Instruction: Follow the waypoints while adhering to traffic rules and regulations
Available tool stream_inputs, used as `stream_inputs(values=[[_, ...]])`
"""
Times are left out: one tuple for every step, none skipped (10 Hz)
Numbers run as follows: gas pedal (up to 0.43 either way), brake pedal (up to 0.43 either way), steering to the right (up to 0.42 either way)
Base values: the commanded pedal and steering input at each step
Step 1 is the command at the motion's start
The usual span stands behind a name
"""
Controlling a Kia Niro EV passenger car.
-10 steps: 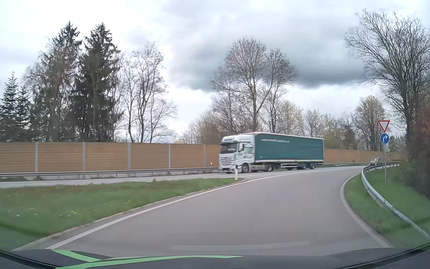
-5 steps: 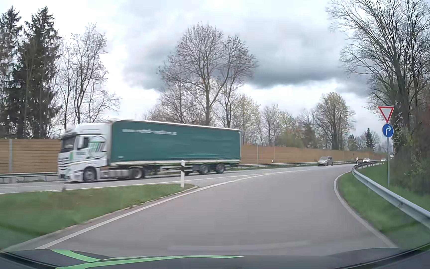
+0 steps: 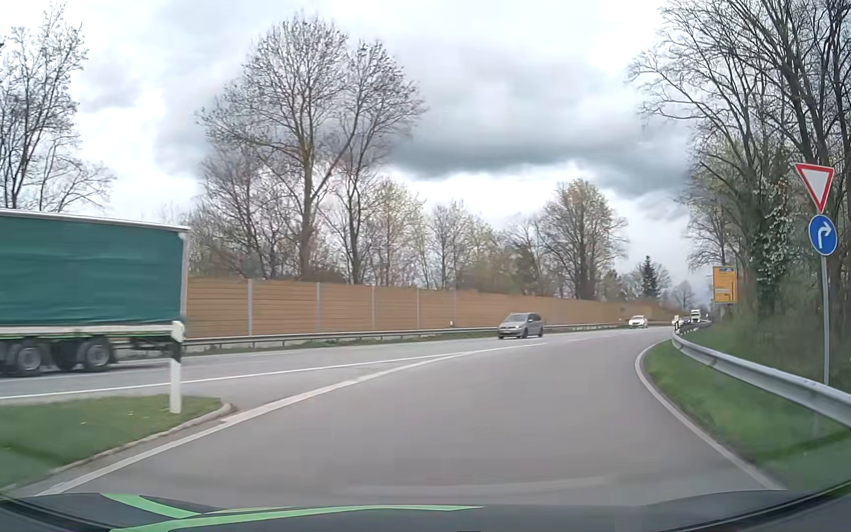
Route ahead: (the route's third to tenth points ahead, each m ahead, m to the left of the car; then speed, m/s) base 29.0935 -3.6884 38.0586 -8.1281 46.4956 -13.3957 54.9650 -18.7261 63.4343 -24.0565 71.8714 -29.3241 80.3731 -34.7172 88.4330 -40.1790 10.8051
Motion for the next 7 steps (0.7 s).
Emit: stream_inputs(values=[[0.157,0.0,0.13],[0.157,0.0,0.128],[0.157,0.0,0.125],[0.157,0.0,0.122],[0.157,0.0,0.12],[0.157,0.0,0.117],[0.157,0.0,0.114]])
